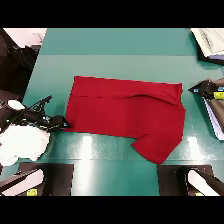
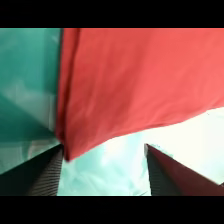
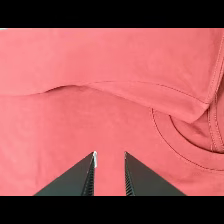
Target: Fold the shirts.
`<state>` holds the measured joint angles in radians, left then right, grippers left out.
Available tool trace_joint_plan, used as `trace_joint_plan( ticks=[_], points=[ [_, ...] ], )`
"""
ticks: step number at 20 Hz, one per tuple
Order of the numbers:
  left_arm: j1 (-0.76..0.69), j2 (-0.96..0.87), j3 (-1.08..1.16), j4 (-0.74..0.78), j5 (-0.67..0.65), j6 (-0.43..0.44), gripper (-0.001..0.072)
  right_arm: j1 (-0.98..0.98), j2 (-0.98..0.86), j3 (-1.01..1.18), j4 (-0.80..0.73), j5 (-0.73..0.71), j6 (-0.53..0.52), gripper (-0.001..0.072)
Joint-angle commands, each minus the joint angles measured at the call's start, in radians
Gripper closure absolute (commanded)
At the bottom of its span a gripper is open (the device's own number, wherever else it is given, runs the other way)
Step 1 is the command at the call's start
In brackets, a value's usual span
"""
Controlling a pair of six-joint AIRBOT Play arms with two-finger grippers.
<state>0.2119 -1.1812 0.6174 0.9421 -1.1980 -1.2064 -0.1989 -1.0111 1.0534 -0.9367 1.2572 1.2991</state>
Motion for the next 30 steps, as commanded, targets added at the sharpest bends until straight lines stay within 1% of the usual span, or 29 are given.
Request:
trace_joint_plan(
  ticks=[1,2,3,6,8,9,10,11,12,13,14,16,18,19,20,22,25,26,27,28,30],
  points=[
    [-0.04,-0.003,-0.019,-0.018,0.106,-0.026,0.0167,0.0,0.001,0.0,0.001,0.009,0.0,0.0496],
    [-0.04,-0.003,-0.014,-0.026,0.109,-0.026,0.0474,0.0,0.001,0.0,0.0,0.023,0.0,0.0496],
    [-0.04,-0.003,-0.006,-0.026,0.108,-0.023,0.0683,0.0,0.001,0.0,-0.01,0.043,0.0,0.0496],
    [-0.04,-0.002,0.045,-0.026,0.079,-0.024,0.0684,0.0,0.002,-0.008,-0.119,0.161,0.006,0.0496],
    [-0.04,0.001,0.092,-0.027,0.055,-0.024,0.0684,0.0,0.018,-0.072,-0.227,0.225,0.073,0.0495],
    [-0.04,0.007,0.112,-0.026,0.049,-0.024,0.0684,0.0,0.038,-0.129,-0.281,0.236,0.116,0.0494],
    [-0.04,0.016,0.125,-0.027,0.048,-0.024,0.0684,0.0,0.063,-0.2,-0.317,0.237,0.158,0.0478],
    [-0.04,0.023,0.138,-0.029,0.045,-0.024,0.0684,0.0,0.088,-0.275,-0.319,0.24,0.171,0.0371],
    [-0.04,0.034,0.145,-0.029,0.046,-0.024,0.0684,0.0,0.107,-0.342,-0.304,0.254,0.18,0.023],
    [-0.04,0.043,0.147,-0.03,0.047,-0.024,0.0684,0.0,0.122,-0.408,-0.276,0.275,0.189,0.0211],
    [-0.04,0.048,0.147,-0.03,0.049,-0.024,0.0684,0.0,0.131,-0.463,-0.254,0.28,0.207,0.0212],
    [-0.04,0.048,0.147,-0.03,0.047,-0.024,0.0684,0.0,0.15,-0.56,-0.232,0.241,0.244,0.0225],
    [-0.04,0.048,0.147,-0.034,0.04,-0.024,0.0684,0.0,0.162,-0.627,-0.231,0.193,0.258,0.0231],
    [-0.04,0.048,0.147,-0.037,0.038,-0.024,0.0684,0.0,0.161,-0.653,-0.231,0.179,0.265,0.0246],
    [-0.04,0.048,0.147,-0.037,0.037,-0.024,0.0684,0.0,0.161,-0.674,-0.231,0.161,0.265,0.0269],
    [-0.04,0.048,0.147,-0.038,0.035,-0.024,0.0684,0.0,0.161,-0.705,-0.213,0.114,0.265,0.0271],
    [-0.04,0.048,0.147,-0.038,0.034,-0.024,0.0684,0.0,0.161,-0.727,-0.134,0.047,0.262,0.0281],
    [-0.04,0.048,0.147,-0.038,0.034,-0.024,0.0684,0.0,0.161,-0.727,-0.13,0.038,0.262,0.0283],
    [-0.04,0.048,0.147,-0.038,0.034,-0.024,0.0684,0.0,0.161,-0.727,-0.13,0.034,0.262,0.0374],
    [-0.04,0.048,0.147,-0.038,0.034,-0.024,0.0684,0.0,0.161,-0.727,-0.129,0.026,0.255,0.0496],
    [-0.04,0.048,0.147,-0.038,0.033,-0.024,0.0684,0.0,0.161,-0.727,-0.13,0.024,0.242,0.0559]
  ],
)
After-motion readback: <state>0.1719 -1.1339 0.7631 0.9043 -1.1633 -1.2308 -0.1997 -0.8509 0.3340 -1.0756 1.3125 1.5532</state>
